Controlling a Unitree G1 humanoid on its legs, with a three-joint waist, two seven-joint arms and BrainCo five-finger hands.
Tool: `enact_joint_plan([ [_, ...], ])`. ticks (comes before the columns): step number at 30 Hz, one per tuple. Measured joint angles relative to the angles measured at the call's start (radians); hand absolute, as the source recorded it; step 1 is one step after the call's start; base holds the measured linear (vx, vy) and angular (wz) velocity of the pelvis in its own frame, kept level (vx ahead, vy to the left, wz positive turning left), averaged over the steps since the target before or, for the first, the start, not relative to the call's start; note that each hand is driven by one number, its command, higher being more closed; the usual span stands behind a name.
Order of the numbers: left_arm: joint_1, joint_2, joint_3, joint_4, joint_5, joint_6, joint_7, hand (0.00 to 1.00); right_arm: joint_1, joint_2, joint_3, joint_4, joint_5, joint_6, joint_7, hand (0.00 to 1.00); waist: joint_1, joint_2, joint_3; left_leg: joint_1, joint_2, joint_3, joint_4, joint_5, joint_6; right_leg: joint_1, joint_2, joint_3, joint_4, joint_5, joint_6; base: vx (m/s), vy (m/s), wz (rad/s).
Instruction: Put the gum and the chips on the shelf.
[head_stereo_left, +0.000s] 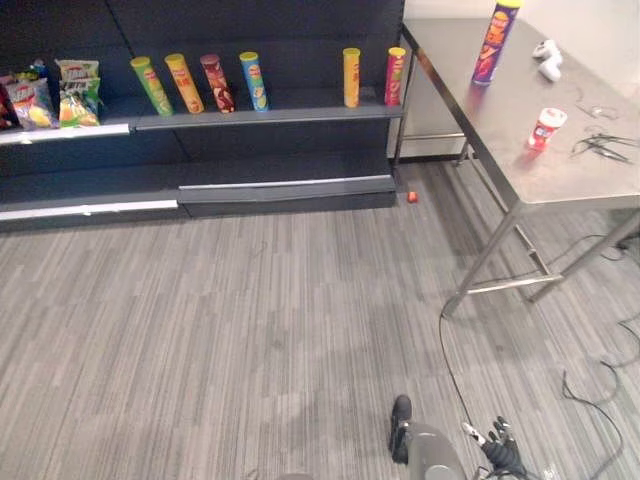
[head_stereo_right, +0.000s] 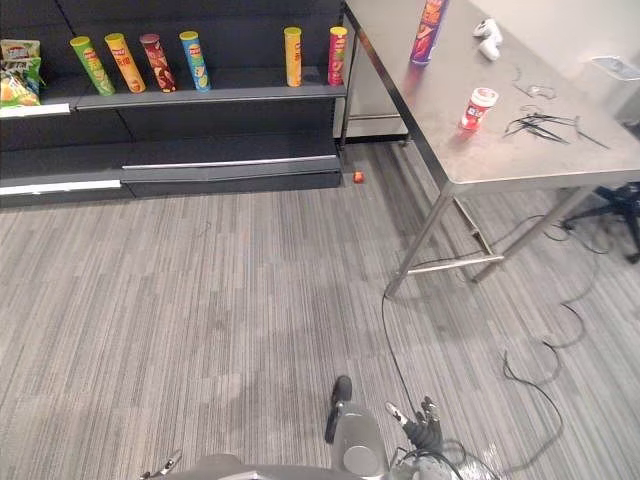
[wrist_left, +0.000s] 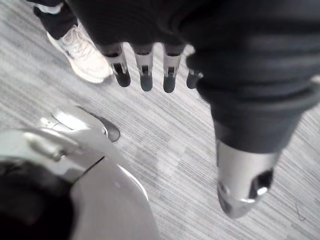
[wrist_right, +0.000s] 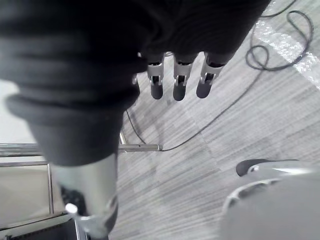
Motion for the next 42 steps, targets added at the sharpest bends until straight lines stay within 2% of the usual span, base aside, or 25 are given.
enact_joint_plan([
  [1,-0.001,-0.015,0.0,0.001,0.0,0.0,-0.006,0.0,0.0,-0.001,-0.014,-0.019,0.001,0.001,-0.009,0.0,-0.006,0.02,0.002,0.014,-0.001,0.009,0.0,0.006,-0.002,0.004,0.014,-0.021,0.047,-0.051,-0.009,0.26,-0.146,0.18],
  [5,-0.009,-0.013,0.011,0.008,0.005,-0.007,-0.009,0.0,0.008,0.01,-0.017,-0.035,0.025,0.054,-0.017,0.0,0.002,0.016,-0.005,0.045,0.032,0.0,0.09,0.019,0.001,0.042,0.021,-0.056,0.173,-0.203,-0.026,0.34,-0.194,0.22],
  [8,-0.009,-0.02,0.027,0.007,0.013,-0.003,-0.01,0.0,0.007,0.007,-0.017,-0.042,0.031,0.095,-0.014,0.0,-0.004,0.03,-0.026,-0.105,0.069,-0.045,0.434,0.06,-0.006,0.109,0.047,-0.074,0.14,-0.231,-0.034,0.28,-0.154,0.09],
  [10,-0.007,-0.033,0.045,0.007,0.01,-0.004,-0.01,0.0,0.008,0.003,-0.013,-0.041,0.03,0.104,-0.011,0.0,-0.004,0.043,-0.032,-0.225,0.113,-0.073,0.687,0.204,-0.038,0.18,0.088,-0.077,0.085,-0.245,-0.051,0.32,-0.08,-0.05],
  [11,-0.004,-0.031,0.051,0.007,-0.006,-0.008,-0.011,0.0,0.008,0.001,-0.002,-0.041,0.029,0.11,-0.01,0.0,-0.001,0.037,-0.03,-0.297,0.138,-0.076,0.839,0.233,-0.027,0.234,0.109,-0.075,0.042,-0.249,-0.059,0.35,-0.045,-0.05],
  [13,-0.005,-0.033,0.053,0.006,-0.015,-0.01,-0.014,0.0,0.008,0.001,0.009,-0.037,0.029,0.116,-0.007,0.0,-0.001,0.032,-0.027,-0.39,0.135,-0.04,0.968,0.145,-0.005,0.309,0.111,-0.072,0.0,-0.255,-0.075,0.39,-0.023,-0.05],
  [15,-0.003,-0.041,0.06,-0.007,-0.026,-0.03,-0.015,0.0,0.007,0.005,0.009,-0.025,0.029,0.12,0.006,0.0,0.017,0.026,-0.024,-0.448,0.112,0.037,0.918,0.069,0.009,0.368,0.095,-0.057,-0.032,-0.251,-0.068,0.36,0.038,-0.3],
  [17,-0.003,-0.042,0.06,-0.015,-0.05,-0.052,-0.017,0.0,-0.002,0.018,0.007,-0.01,0.029,0.139,0.032,0.0,0.039,0.011,-0.02,-0.476,0.034,0.108,0.59,0.048,0.018,0.412,0.048,-0.023,-0.059,-0.259,-0.046,0.36,0.124,-0.51],
  [18,-0.004,-0.042,0.06,-0.016,-0.05,-0.054,-0.017,0.0,-0.002,0.02,0.007,-0.008,0.029,0.141,0.04,0.0,0.043,0.009,-0.02,-0.474,0.014,0.112,0.484,0.061,0.023,0.42,0.036,-0.015,-0.06,-0.263,-0.038,0.4,0.167,-0.51],
  [20,0.009,-0.047,0.058,-0.033,-0.05,-0.067,-0.009,0.0,-0.015,0.023,0.004,0.013,0.03,0.152,0.082,0.0,0.049,0.009,-0.019,-0.455,-0.022,0.057,0.045,0.193,0.019,0.461,0.012,0.025,-0.089,-0.281,-0.004,0.41,0.231,-0.53],
  [22,0.019,-0.047,0.059,-0.039,-0.051,-0.074,-0.009,0.0,-0.019,0.027,0.005,0.025,0.031,0.149,0.109,0.0,0.052,0.01,-0.016,-0.48,0.022,0.015,-0.029,0.2,0.01,0.514,0.008,0.057,-0.109,-0.32,0.033,0.45,0.365,-0.46],
  [23,0.024,-0.043,0.062,-0.036,-0.059,-0.074,-0.011,0.0,-0.024,0.031,0.006,0.039,0.031,0.147,0.118,0.0,0.053,-0.003,-0.007,-0.488,0.039,0.026,0.033,0.28,-0.006,0.555,0.0,0.085,-0.11,-0.358,0.047,0.48,0.413,-0.39],
  [24,0.022,-0.033,0.06,-0.032,-0.062,-0.074,-0.013,0.0,-0.033,0.034,0.006,0.056,0.031,0.147,0.12,0.0,0.054,-0.001,-0.001,-0.486,0.031,0.034,0.069,0.304,-0.003,0.574,-0.01,0.103,-0.11,-0.369,0.042,0.38,0.328,-0.31],
  [25,0.021,-0.02,0.058,-0.035,-0.072,-0.08,-0.014,0.0,-0.049,0.05,0.01,0.079,0.03,0.149,0.125,0.0,0.056,-0.033,0.004,-0.488,0.012,0.033,0.108,0.311,0.0,0.582,-0.026,0.145,-0.108,-0.36,0.022,0.37,0.29,-0.24],
  [26,0.014,-0.003,0.058,-0.037,-0.089,-0.087,-0.016,0.0,-0.061,0.069,0.014,0.09,0.022,0.148,0.133,0.0,0.056,-0.063,0.008,-0.491,-0.003,0.03,0.14,0.312,0.001,0.577,-0.042,0.187,-0.092,-0.289,0.028,0.37,0.305,-0.19],
  [27,0.011,0.002,0.058,-0.037,-0.09,-0.087,-0.016,0.0,-0.061,0.072,0.017,0.092,0.02,0.148,0.134,0.0,0.056,-0.069,0.007,-0.49,-0.011,0.03,0.147,0.314,0.008,0.571,-0.049,0.198,-0.078,-0.263,0.032,0.37,0.317,-0.08],
  [29,0.005,0.007,0.058,-0.029,-0.087,-0.081,-0.018,0.0,-0.059,0.073,0.006,0.099,0.015,0.139,0.126,0.0,0.052,-0.084,-0.002,-0.462,-0.054,0.037,0.164,0.276,0.065,0.538,-0.077,0.223,0.029,-0.185,0.053,0.39,0.295,0.1],
  [30,0.004,0.015,0.051,-0.027,-0.086,-0.066,-0.019,0.0,-0.059,0.066,0.0,0.101,0.019,0.136,0.111,0.0,0.048,-0.09,-0.002,-0.415,-0.104,0.042,0.152,0.247,0.094,0.483,-0.119,0.254,0.199,-0.128,0.063,0.48,0.329,0.25],
  [32,0.004,0.022,0.044,-0.027,-0.065,-0.061,-0.023,0.0,-0.059,0.062,-0.014,0.101,0.021,0.136,0.105,0.0,0.044,-0.097,0.001,-0.365,-0.142,0.053,0.131,0.223,0.112,0.415,-0.158,0.272,0.372,-0.021,0.091,0.34,0.207,0.23],
  [33,0.005,0.024,0.042,-0.027,-0.041,-0.06,-0.03,0.0,-0.059,0.06,-0.028,0.101,0.022,0.136,0.104,0.0,0.04,-0.095,0.001,-0.319,-0.168,0.053,0.107,0.205,0.124,0.378,-0.174,0.288,0.467,0.101,0.115,0.37,0.173,0.23],
  [34,0.006,0.031,0.028,-0.029,-0.014,-0.055,-0.037,0.0,-0.061,0.061,-0.035,0.099,0.021,0.135,0.093,0.0,0.038,-0.083,0.005,-0.263,-0.189,0.05,0.077,0.189,0.136,0.312,-0.182,0.303,0.617,0.12,0.122,0.43,0.201,0.13],
  [35,0.005,0.036,0.018,-0.032,0.0,-0.05,-0.039,0.0,-0.061,0.064,-0.027,0.081,0.021,0.135,0.09,0.0,0.041,-0.082,0.005,-0.223,-0.197,0.05,0.06,0.171,0.145,0.221,-0.182,0.277,0.746,-0.012,0.095,0.35,0.148,0.03],
  [36,0.005,0.037,0.016,-0.03,0.0,-0.049,-0.039,0.0,-0.061,0.065,-0.025,0.074,0.022,0.133,0.089,0.0,0.04,-0.081,0.006,-0.201,-0.198,0.052,0.047,0.165,0.149,0.184,-0.181,0.251,0.773,-0.067,0.079,0.34,0.133,-0.07],
  [38,0.009,0.039,0.009,-0.029,-0.002,-0.041,-0.039,0.0,-0.059,0.062,-0.026,0.069,0.027,0.112,0.089,0.0,0.037,-0.074,0.008,-0.112,-0.189,0.051,0.007,0.135,0.159,0.105,-0.145,0.125,0.67,-0.206,0.046,0.35,0.077,-0.03],
  [42,0.017,0.035,0.007,-0.028,-0.001,-0.042,-0.045,0.0,-0.059,0.062,-0.033,0.065,0.031,0.089,0.081,0.0,0.018,-0.059,0.005,-0.041,-0.141,0.047,-0.001,0.079,0.155,0.067,-0.049,-0.003,0.226,-0.2,0.046,0.36,-0.053,0.08],
])
